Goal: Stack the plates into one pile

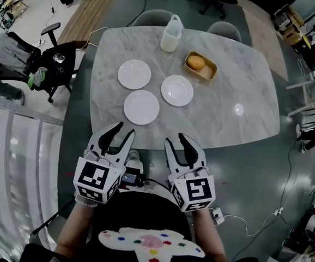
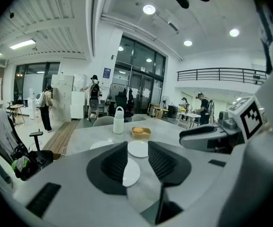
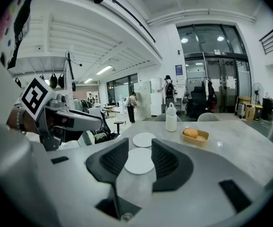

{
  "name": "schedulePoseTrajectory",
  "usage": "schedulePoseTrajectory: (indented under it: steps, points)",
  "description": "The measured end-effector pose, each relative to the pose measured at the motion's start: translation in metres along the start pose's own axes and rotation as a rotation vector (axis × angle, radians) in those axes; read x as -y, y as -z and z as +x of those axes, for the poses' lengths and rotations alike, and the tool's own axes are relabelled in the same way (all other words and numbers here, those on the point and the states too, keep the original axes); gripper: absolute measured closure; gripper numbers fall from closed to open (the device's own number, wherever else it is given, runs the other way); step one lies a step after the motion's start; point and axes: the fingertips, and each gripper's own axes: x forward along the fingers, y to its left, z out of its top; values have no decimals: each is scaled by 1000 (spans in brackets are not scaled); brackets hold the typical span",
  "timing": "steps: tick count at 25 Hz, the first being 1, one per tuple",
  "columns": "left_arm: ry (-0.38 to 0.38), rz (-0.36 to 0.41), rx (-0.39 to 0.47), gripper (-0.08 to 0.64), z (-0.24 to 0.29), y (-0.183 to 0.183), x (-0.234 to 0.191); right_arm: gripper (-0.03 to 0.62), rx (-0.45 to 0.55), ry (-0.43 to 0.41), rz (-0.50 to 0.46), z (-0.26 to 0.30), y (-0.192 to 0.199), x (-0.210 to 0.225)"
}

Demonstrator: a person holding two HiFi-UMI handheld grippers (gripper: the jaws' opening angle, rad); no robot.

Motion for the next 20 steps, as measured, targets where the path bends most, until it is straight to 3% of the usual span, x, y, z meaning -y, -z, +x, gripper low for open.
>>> schedulePoseTrajectory:
  steps: [6, 9, 20]
  points:
    - [23, -32, -28, 417, 26, -3, -35, 456, -20, 24, 8, 39, -10, 7]
    - [43, -52, -43, 416, 36, 1, -48, 456, -19, 35, -37, 54, -17, 6]
    - [90, -136, -99, 416, 51, 25, -67, 454, -80, 42, -17, 77, -6, -4]
